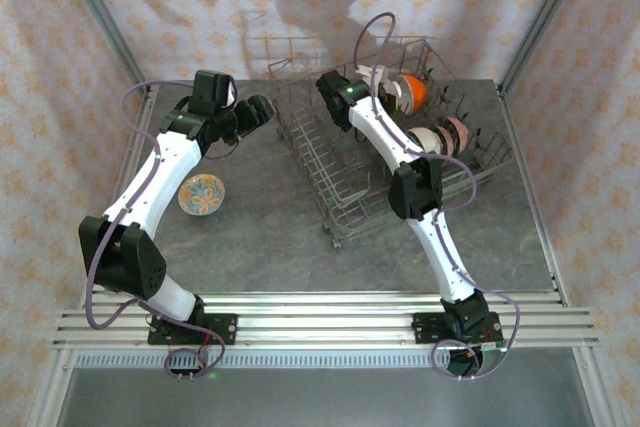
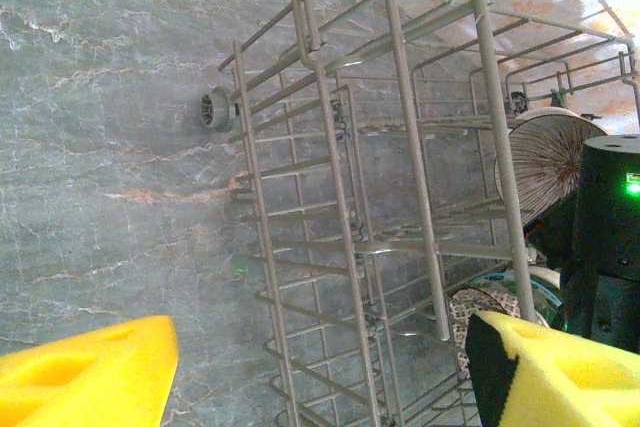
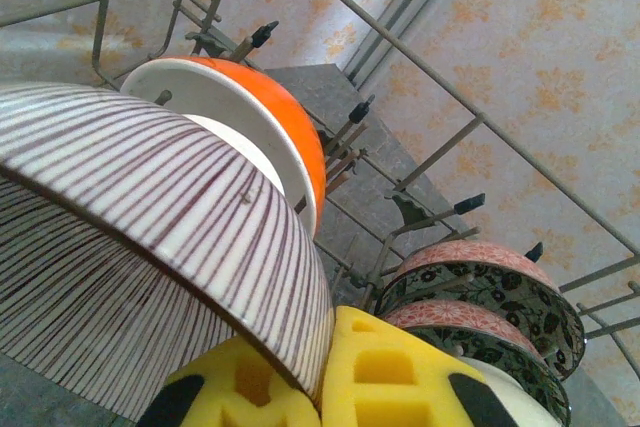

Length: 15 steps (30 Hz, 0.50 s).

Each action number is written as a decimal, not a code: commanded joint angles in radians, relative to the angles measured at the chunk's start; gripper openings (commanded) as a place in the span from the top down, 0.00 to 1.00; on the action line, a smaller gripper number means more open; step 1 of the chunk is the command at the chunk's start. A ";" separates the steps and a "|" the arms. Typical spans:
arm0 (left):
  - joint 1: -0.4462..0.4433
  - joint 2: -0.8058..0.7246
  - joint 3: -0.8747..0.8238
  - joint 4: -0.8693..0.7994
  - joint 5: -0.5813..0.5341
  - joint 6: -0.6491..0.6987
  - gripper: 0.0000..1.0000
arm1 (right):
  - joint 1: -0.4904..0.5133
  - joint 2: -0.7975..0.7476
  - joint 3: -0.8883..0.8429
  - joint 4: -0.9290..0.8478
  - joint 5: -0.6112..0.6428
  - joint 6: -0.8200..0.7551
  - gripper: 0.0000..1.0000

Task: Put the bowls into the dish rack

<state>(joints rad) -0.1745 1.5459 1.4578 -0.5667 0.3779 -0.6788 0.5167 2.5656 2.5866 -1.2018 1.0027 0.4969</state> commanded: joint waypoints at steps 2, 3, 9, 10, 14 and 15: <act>0.006 -0.050 -0.010 -0.031 0.010 0.022 0.23 | 0.006 -0.021 0.047 -0.038 0.091 0.109 1.00; 0.006 -0.054 -0.011 -0.033 0.011 0.020 0.23 | 0.006 -0.021 0.049 -0.038 0.091 0.110 1.00; 0.004 -0.076 -0.044 -0.019 0.026 0.009 0.23 | 0.005 -0.016 0.055 -0.061 0.108 0.165 1.00; 0.004 -0.076 -0.051 -0.019 0.028 0.007 0.23 | 0.005 -0.016 0.055 -0.059 0.117 0.170 1.00; 0.000 -0.080 -0.077 -0.015 0.041 0.006 0.23 | 0.005 -0.009 0.057 -0.015 0.146 0.160 1.00; -0.001 -0.083 -0.084 -0.015 0.043 0.007 0.23 | 0.005 -0.005 0.057 0.000 0.147 0.153 1.00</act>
<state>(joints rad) -0.1749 1.4883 1.3933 -0.5797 0.3981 -0.6796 0.5163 2.5656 2.5980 -1.2366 1.0500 0.6163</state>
